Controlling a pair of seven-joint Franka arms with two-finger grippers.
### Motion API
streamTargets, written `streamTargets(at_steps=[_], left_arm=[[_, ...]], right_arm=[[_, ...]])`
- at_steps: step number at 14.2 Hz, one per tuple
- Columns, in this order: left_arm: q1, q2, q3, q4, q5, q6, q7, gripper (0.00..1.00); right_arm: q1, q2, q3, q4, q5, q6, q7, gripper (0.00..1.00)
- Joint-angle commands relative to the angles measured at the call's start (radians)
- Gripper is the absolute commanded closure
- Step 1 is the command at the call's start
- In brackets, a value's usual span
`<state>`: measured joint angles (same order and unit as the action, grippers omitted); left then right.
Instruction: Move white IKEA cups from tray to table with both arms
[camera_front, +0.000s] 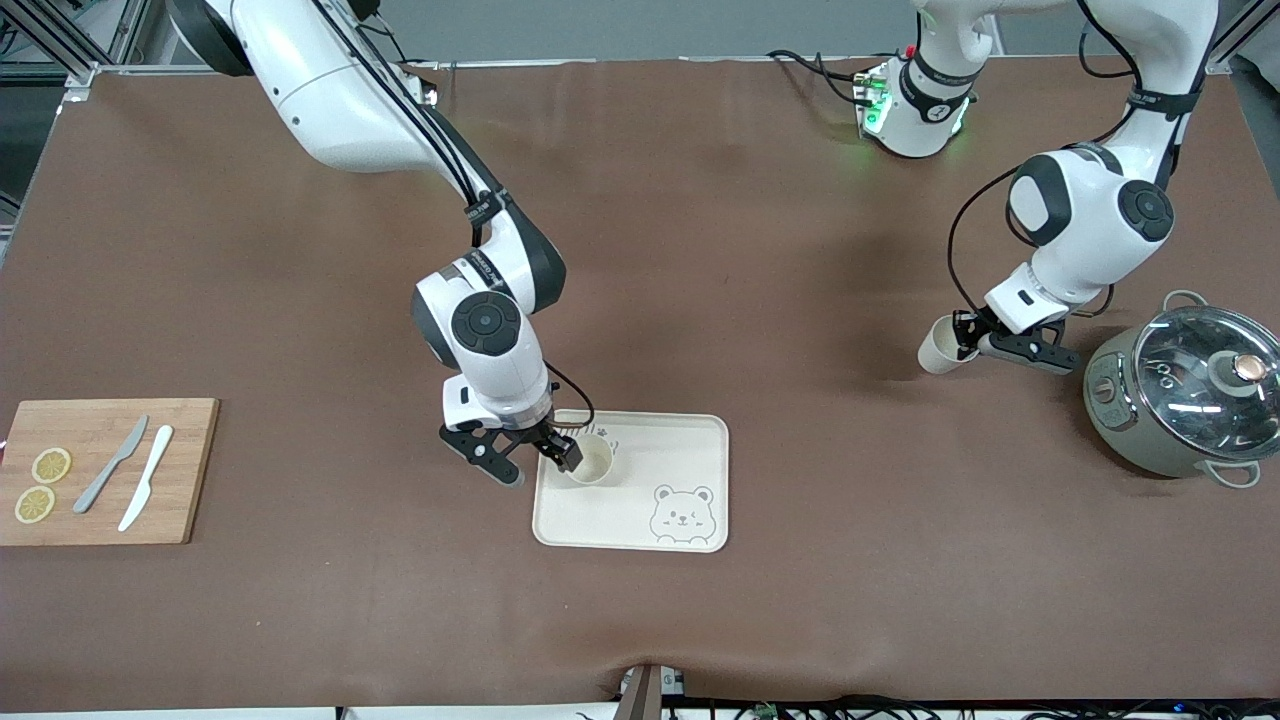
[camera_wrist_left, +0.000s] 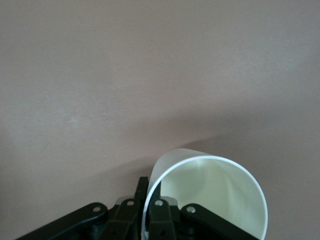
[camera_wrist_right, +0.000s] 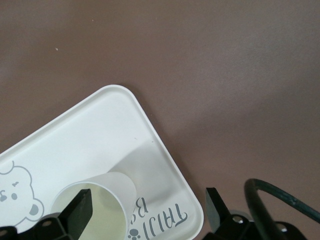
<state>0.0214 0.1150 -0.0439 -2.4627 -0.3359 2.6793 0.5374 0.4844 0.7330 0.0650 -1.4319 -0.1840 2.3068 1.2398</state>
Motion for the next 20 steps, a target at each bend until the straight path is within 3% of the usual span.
streamTargets(at_steps=[1, 10, 20], left_arm=[[0.011, 0.028, -0.011, -0.009, -0.093, 0.049, 0.097, 1.00], [0.038, 0.103, -0.008, -0.010, -0.098, 0.120, 0.185, 1.00], [0.038, 0.111, -0.008, -0.009, -0.098, 0.137, 0.181, 1.00]], right_arm=[[0.026, 0.028, -0.013, 0.033, -0.029, 0.005, 0.027, 0.00], [0.053, 0.052, -0.013, 0.028, -0.029, 0.016, 0.056, 0.00], [0.057, 0.089, -0.014, 0.028, -0.035, 0.065, 0.056, 0.00]])
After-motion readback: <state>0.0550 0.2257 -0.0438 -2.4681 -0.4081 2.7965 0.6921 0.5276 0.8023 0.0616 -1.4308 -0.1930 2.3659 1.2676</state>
